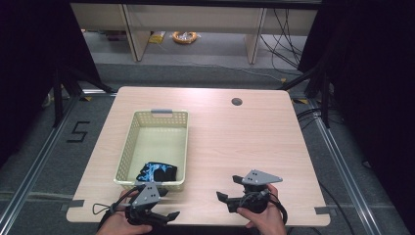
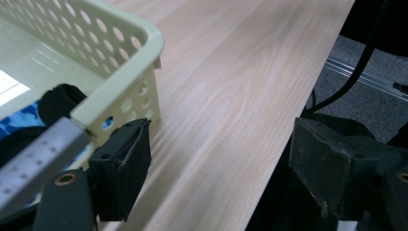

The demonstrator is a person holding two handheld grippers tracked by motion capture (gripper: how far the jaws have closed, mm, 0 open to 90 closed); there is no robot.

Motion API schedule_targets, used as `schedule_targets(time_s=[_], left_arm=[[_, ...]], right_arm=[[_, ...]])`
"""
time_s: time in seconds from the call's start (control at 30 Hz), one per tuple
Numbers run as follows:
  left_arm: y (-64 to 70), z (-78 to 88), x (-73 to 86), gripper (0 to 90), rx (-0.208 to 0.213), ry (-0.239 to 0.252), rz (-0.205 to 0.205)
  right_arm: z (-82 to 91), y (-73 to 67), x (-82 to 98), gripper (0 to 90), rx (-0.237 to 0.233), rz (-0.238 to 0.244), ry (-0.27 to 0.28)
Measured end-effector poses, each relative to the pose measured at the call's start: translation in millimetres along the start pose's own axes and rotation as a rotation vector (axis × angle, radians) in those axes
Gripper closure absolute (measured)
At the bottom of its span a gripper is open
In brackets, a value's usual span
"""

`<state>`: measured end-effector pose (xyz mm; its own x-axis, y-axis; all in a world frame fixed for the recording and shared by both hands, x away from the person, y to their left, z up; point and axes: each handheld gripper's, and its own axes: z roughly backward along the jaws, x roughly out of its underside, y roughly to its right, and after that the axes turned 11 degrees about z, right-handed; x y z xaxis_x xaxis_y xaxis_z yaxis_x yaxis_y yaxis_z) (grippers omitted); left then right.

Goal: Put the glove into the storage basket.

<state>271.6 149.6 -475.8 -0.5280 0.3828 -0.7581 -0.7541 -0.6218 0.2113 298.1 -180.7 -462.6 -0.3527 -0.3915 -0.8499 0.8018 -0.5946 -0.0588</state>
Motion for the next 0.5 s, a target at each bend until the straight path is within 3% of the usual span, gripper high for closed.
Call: schedule_targets(time_s=[0.03,0.07,0.1,0.13,0.17,0.23,0.27,0.3,0.33,0.37,0.4,0.43,0.47,0.5], left_arm=[[-0.9,-0.8,1.6,21.7,0.0,-0.005,-0.009],[0.2,-1.7,4.0,21.6,0.005,-0.003,0.009],[-0.4,-1.9,6.1,21.4,0.001,-0.015,0.016],[-1.7,-1.4,6.8,21.2,0.004,-0.023,-0.008],[-2.3,-1.8,8.5,21.2,0.008,-0.022,-0.014],[-2.2,-2.4,11.4,20.8,0.014,-0.018,-0.014],[-1.8,-3.2,12.5,20.4,0.015,-0.012,-0.006],[-2.4,-3.4,14.1,19.9,0.013,-0.016,-0.013],[0.3,-5.2,16.1,19.1,0.017,0.001,0.036],[-2.5,-3.9,16.2,18.6,0.01,-0.015,-0.005],[-1.4,-4.4,17.3,18.0,0.013,-0.009,0.021],[-0.5,-4.3,17.6,17.2,0.029,0.002,0.032],[-2.8,-2.9,17.4,16.7,0.024,-0.007,-0.004],[-2.7,-3.8,18.2,16.5,0.012,0.009,-0.008]], right_arm=[[1.5,-0.3,1.4,19.3,0.009,-0.001,-0.014],[2.0,-2.9,3.0,19.0,0.006,-0.033,-0.022],[1.2,-0.3,4.9,19.0,0.002,-0.007,-0.015],[2.2,-3.9,6.3,18.9,-0.002,-0.046,-0.031],[1.8,-0.4,8.1,18.8,0.006,-0.006,-0.022],[2.2,-3.1,10.9,18.5,0.006,-0.026,-0.031],[2.1,-0.7,12.7,18.3,0.012,0.002,-0.037],[2.9,-2.1,13.4,18.0,0.006,-0.017,-0.038],[3.1,-3.0,15.2,17.7,0.016,-0.014,-0.04],[3.6,-2.6,16.0,17.4,0.017,-0.007,-0.046],[3.6,-3.0,17.6,17.1,0.008,-0.006,-0.05],[4.6,-6.5,18.0,16.8,0.009,-0.039,-0.062],[3.8,-4.7,20.3,16.4,0.009,-0.005,-0.051],[4.5,-7.7,21.2,16.4,-0.001,-0.027,-0.058]])
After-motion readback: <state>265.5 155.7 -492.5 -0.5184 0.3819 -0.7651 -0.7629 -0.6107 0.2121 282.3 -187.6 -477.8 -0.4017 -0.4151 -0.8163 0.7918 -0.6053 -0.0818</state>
